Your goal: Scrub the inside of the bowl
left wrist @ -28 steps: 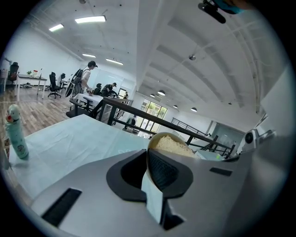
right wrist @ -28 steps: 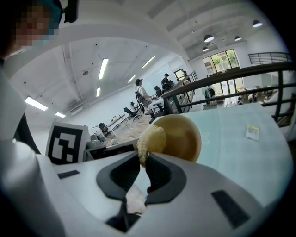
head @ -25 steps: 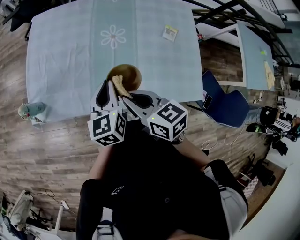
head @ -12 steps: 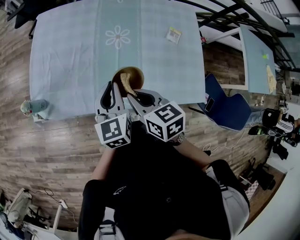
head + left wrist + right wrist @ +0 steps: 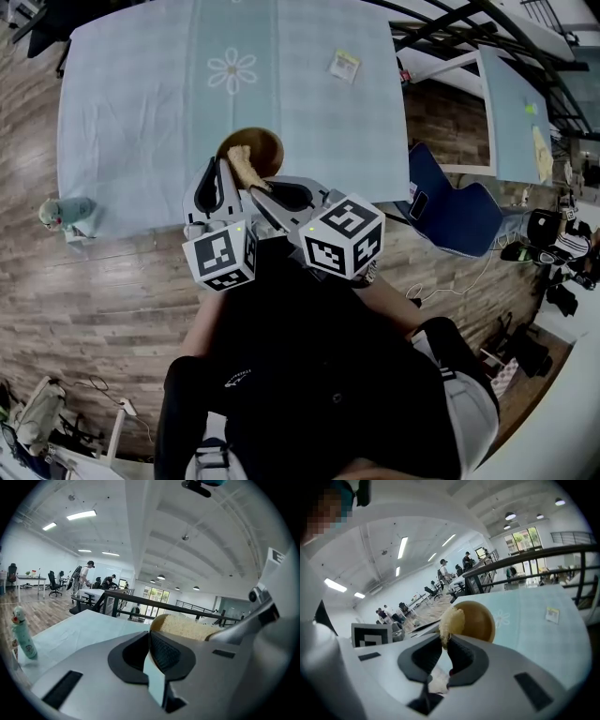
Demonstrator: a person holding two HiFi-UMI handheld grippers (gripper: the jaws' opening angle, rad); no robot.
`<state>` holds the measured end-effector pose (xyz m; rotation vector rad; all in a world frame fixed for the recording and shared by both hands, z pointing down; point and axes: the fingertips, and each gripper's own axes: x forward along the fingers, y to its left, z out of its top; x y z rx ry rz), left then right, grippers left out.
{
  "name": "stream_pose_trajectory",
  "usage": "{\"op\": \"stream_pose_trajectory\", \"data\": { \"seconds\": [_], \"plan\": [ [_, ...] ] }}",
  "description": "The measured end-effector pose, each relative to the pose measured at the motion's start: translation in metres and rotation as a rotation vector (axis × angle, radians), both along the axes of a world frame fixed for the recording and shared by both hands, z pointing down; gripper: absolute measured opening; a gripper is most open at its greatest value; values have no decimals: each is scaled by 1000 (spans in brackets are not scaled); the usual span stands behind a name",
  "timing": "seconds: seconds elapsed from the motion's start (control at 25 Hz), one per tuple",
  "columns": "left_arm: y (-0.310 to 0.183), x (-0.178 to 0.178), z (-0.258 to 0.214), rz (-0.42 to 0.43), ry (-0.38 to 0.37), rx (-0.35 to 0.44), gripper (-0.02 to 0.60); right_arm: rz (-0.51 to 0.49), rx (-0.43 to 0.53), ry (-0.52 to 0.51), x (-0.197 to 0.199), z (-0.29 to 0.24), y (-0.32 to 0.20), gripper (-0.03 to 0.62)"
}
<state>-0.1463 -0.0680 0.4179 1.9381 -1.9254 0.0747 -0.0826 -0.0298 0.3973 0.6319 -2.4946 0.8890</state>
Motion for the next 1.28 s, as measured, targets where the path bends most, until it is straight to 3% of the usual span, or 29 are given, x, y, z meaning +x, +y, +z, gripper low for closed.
{"op": "stream_pose_trajectory", "data": {
  "seconds": [0.12,0.28,0.36,0.6,0.72,0.92,1.12,1.28],
  "plan": [
    [-1,2,2,20,-15,-18,26,-112,191,158,6,-3,-5,44],
    [-2,7,3,52,-21,-44,26,-391,569,523,16,-4,-6,43],
    [-2,8,3,67,-28,-53,25,-494,707,674,21,-3,-9,43],
    [0,12,5,95,-63,-76,25,-636,831,903,29,-1,-26,43],
    [-1,14,4,100,-53,-73,26,-659,803,947,31,10,-28,43],
    [-2,15,0,100,-28,-62,26,-640,667,897,33,35,-22,43],
    [1,15,9,83,39,-90,26,-516,447,708,33,47,-9,43],
    [6,17,16,74,71,-103,27,-397,221,487,30,52,6,43]
  ]
}}
